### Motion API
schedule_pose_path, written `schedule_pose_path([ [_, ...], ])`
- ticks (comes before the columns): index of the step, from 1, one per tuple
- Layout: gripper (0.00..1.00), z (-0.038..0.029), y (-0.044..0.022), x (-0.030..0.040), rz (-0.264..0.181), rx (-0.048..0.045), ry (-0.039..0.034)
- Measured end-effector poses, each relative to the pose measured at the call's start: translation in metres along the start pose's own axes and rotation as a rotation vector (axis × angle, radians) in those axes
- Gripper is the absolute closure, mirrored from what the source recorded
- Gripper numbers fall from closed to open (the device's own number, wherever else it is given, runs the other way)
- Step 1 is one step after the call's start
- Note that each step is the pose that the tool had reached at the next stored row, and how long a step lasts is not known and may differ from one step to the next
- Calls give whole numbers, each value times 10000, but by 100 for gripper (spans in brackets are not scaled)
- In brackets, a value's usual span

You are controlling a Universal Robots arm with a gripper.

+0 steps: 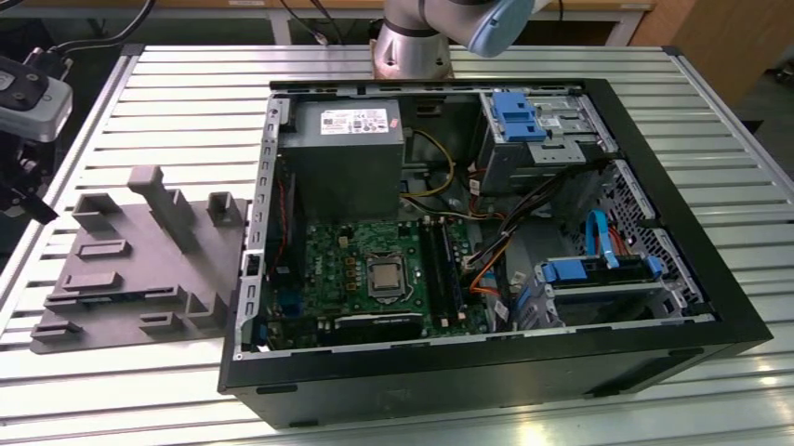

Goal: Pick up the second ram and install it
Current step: 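Pick up the second ram and move it above second insertion slot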

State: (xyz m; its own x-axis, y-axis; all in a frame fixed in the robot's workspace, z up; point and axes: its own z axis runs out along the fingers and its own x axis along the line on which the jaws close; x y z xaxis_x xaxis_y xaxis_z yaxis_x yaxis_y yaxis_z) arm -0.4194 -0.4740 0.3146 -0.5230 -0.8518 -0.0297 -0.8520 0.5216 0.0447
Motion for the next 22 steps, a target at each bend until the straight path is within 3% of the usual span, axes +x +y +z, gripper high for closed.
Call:
schedule_pose_path([
  [22, 89, 5, 0, 0, -1976, -58, 88],
])
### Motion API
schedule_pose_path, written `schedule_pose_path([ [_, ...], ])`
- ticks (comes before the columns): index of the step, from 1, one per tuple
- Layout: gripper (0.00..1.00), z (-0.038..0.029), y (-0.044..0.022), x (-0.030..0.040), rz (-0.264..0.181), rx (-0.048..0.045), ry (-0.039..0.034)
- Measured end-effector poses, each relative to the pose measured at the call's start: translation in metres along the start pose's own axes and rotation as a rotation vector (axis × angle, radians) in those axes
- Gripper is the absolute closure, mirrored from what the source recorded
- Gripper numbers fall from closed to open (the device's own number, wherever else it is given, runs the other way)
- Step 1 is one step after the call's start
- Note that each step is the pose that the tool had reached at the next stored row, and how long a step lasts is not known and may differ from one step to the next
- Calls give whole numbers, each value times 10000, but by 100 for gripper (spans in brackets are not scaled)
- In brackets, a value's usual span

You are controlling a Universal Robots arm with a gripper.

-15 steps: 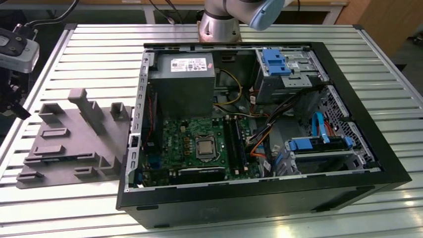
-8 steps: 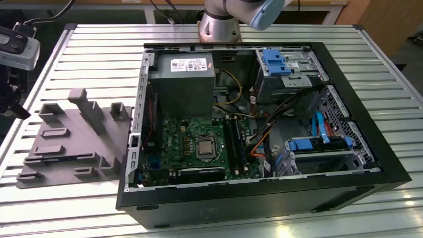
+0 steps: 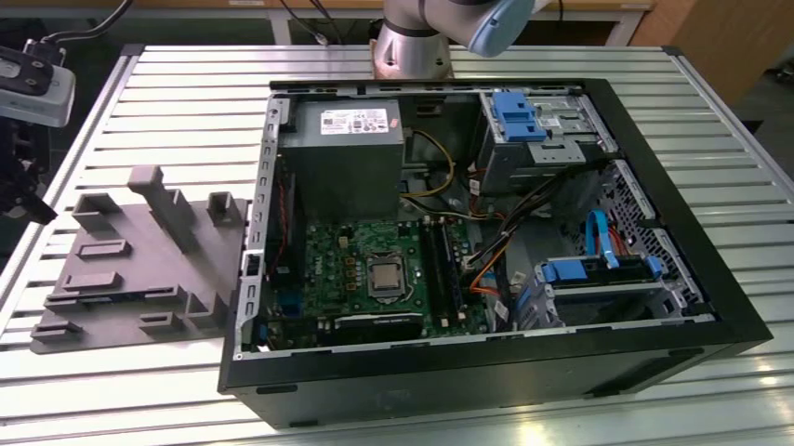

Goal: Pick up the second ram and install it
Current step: 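Pick up the second ram and move it above second insertion slot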

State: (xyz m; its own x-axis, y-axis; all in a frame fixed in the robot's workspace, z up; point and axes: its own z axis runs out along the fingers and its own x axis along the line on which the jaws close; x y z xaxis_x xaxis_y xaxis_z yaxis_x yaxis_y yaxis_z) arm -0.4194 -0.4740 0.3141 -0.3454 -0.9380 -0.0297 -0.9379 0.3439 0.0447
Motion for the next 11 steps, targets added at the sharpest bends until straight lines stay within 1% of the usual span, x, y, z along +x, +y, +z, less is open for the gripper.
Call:
schedule_pose_path([
  [11, 89, 9, -1, 0, -1115, -34, 50],
])
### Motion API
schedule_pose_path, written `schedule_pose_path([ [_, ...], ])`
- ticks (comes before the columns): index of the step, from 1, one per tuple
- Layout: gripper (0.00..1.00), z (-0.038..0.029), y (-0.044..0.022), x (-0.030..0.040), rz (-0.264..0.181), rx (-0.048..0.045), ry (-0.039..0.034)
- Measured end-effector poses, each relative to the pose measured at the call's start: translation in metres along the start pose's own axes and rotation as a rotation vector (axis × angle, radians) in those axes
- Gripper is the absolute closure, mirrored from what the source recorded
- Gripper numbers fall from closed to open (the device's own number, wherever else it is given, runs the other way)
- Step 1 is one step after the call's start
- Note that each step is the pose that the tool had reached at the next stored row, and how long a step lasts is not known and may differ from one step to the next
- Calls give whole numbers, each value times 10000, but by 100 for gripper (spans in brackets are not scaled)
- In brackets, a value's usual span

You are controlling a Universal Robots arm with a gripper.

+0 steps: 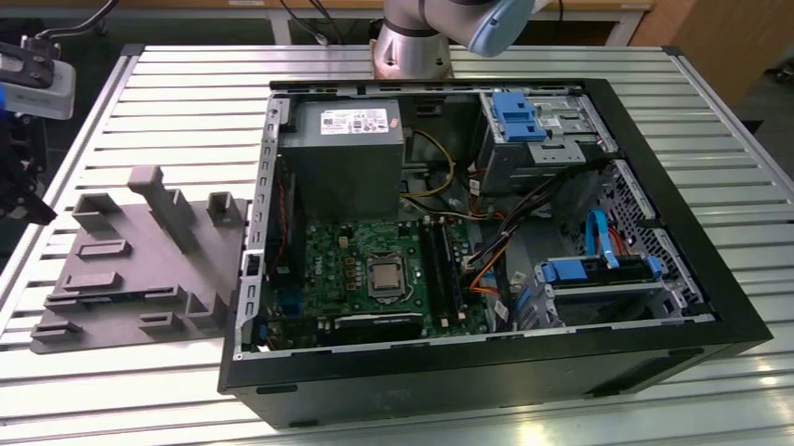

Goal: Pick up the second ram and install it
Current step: 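Pick up the second ram and move it above second insertion slot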

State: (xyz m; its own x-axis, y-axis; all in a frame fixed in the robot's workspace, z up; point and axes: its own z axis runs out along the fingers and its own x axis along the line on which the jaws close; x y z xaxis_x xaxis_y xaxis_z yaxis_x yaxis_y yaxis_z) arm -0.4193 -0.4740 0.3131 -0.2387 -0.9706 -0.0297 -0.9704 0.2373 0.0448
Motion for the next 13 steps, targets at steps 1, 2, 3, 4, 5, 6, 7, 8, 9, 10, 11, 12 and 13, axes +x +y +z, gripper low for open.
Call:
schedule_pose_path([
  [1, 89, 2, 0, 0, -134, -4, 6],
  [2, 89, 4, 0, 0, -260, -8, 12],
  [3, 89, 7, 0, 0, -386, -11, 17],
  [4, 89, 9, -1, 1, -514, -15, 23],
  [5, 89, 11, -1, 1, -645, -19, 29],
  [6, 89, 13, 0, 1, -776, -23, 35],
  [7, 89, 15, 0, 1, -914, -27, 41],
  [8, 89, 18, 0, 1, -1069, -32, 48],
  [9, 89, 20, -1, 1, -1231, -36, 55],
  [10, 89, 23, -1, 1, -1394, -41, 63],
  [11, 89, 25, -1, 1, -1556, -46, 70],
  [12, 89, 26, -1, 1, -1710, -51, 77],
  [13, 89, 28, -1, 1, -1847, -55, 82],
])
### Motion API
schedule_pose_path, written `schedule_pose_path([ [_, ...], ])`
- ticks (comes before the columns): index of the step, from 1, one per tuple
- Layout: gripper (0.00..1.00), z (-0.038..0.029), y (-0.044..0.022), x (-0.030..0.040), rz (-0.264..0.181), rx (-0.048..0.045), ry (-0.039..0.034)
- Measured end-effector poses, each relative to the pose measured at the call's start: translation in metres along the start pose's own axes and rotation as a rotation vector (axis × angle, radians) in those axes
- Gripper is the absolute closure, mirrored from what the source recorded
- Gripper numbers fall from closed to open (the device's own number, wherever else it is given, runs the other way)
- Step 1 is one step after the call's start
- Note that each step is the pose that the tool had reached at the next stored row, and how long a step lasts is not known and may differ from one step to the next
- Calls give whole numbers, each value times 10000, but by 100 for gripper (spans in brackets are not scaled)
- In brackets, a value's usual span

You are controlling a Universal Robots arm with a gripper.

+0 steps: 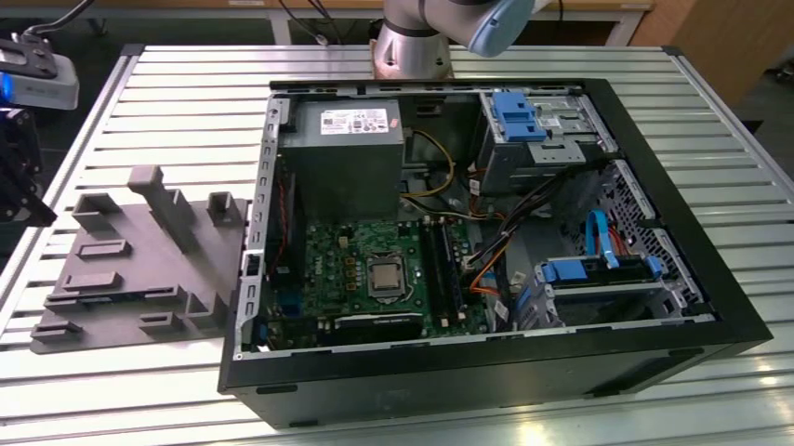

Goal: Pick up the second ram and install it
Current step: 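Pick up the second ram and move it above second insertion slot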

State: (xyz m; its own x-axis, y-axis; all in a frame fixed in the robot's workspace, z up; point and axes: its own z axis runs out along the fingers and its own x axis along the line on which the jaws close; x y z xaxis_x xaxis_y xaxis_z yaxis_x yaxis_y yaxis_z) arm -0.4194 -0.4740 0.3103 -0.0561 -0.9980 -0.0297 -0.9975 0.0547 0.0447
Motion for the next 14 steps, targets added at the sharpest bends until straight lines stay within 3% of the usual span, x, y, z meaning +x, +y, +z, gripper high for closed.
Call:
schedule_pose_path([
  [6, 89, 15, -1, 0, -478, -14, 22],
  [14, 89, 51, -2, 2, -617, -18, 28],
])
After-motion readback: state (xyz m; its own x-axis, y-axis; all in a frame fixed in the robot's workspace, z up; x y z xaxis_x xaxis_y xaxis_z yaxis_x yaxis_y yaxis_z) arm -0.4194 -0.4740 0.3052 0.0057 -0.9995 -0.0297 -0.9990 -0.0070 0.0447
